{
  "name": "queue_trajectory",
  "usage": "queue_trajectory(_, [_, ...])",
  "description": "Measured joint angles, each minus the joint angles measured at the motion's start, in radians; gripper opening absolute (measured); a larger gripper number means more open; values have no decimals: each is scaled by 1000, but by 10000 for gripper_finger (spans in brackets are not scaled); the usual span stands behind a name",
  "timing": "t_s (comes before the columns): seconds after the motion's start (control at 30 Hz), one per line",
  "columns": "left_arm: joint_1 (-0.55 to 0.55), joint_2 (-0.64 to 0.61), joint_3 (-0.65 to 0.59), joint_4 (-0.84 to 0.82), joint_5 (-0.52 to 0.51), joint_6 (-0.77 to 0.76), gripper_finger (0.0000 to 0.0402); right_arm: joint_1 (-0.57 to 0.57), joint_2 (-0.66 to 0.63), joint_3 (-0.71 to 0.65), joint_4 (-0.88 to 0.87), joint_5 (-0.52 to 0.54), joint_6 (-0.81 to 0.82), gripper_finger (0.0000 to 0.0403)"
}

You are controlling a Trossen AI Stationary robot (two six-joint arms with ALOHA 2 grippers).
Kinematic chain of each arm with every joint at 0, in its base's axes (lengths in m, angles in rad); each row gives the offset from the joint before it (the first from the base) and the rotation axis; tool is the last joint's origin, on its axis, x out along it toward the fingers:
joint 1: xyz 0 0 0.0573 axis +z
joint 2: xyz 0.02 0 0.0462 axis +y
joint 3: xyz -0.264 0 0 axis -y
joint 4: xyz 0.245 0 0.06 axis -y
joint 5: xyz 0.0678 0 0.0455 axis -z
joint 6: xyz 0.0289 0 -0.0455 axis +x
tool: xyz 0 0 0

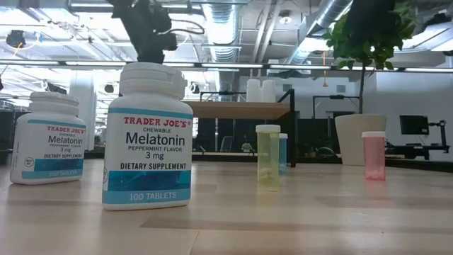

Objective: Pick and place medicine bottles onto shelf by color
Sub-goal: Put the top right white medicine bottle on the shelf, then put the left white medicine bottle on the shelf aligned with the other white medicine bottle

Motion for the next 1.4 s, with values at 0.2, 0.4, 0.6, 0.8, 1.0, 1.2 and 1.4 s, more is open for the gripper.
queue_trajectory(0.2, [25,25,0,54,35,62,133,-11,49,0,27,-6,-1,218])
queue_trajectory(0.4, [25,35,0,58,-25,131,166,-11,70,0,24,-7,15,218])
queue_trajectory(0.6, [29,49,0,49,-33,125,206,-11,71,0,25,-7,25,218])
queue_trajectory(0.8, [20,49,0,51,-45,108,228,-11,71,0,25,-7,25,218])
queue_trajectory(1.0, [21,48,13,44,-74,101,249,-11,71,0,25,-8,25,218])
queue_trajectory(1.2, [20,47,110,-3,-73,83,264,-11,71,0,24,-10,24,218])
queue_trajectory(1.4, [15,46,218,-153,-73,79,268,-11,71,0,22,-10,21,218])
